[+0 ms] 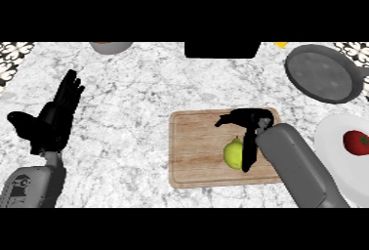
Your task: Pick the pear from the cutting board and place it in the pan
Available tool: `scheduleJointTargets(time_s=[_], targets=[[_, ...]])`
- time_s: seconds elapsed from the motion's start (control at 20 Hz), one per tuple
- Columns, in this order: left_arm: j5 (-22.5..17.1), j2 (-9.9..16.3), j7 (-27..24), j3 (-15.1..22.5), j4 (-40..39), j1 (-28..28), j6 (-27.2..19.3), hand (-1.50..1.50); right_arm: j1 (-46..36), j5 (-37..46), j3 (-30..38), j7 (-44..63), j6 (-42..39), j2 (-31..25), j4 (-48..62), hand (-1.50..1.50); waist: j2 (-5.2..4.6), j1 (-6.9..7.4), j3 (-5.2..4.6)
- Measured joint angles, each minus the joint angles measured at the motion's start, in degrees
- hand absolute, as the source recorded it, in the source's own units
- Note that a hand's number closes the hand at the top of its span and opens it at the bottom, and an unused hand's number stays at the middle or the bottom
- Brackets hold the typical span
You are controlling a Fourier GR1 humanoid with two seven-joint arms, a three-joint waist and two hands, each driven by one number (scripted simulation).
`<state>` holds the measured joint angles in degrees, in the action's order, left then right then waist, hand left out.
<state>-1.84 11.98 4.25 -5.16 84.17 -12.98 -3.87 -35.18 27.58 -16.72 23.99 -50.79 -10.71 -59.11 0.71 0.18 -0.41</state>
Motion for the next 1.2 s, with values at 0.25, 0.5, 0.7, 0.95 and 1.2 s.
scheduleJointTargets(time_s=[0.25, 0.5, 0.7, 0.95, 1.2], targets=[[-0.1, 0.5, 0.2, -0.4, 0.5, 0.4, 0.7, 0.00, 1.2, 1.9, -1.4, -5.5, 0.3, -1.1, -1.8, 1.50, 0.09, -0.08, -0.13], [0.8, -0.7, 0.2, 0.2, 0.4, 0.2, 0.1, 0.00, 1.9, 3.6, -1.4, -10.4, 0.8, -2.3, -2.7, 1.50, -0.02, 0.07, 0.06], [1.0, -1.5, 1.7, 0.6, 1.2, 0.0, -0.1, 0.00, 3.3, 5.8, -1.1, -11.4, 3.3, -1.9, -4.4, 1.50, -0.03, 0.02, 0.08], [1.0, -0.7, 1.8, -0.4, 1.8, 0.9, -0.2, 0.00, 11.0, 11.1, -4.4, -16.3, 11.2, -7.6, -17.9, 1.50, 0.03, -1.24, 0.31], [0.8, -0.6, 1.6, -1.3, 1.4, 1.5, -0.6, 0.00, 16.8, 15.8, -2.6, -20.8, 23.3, -13.2, -30.6, 1.50, 0.08, -2.55, 0.43]])
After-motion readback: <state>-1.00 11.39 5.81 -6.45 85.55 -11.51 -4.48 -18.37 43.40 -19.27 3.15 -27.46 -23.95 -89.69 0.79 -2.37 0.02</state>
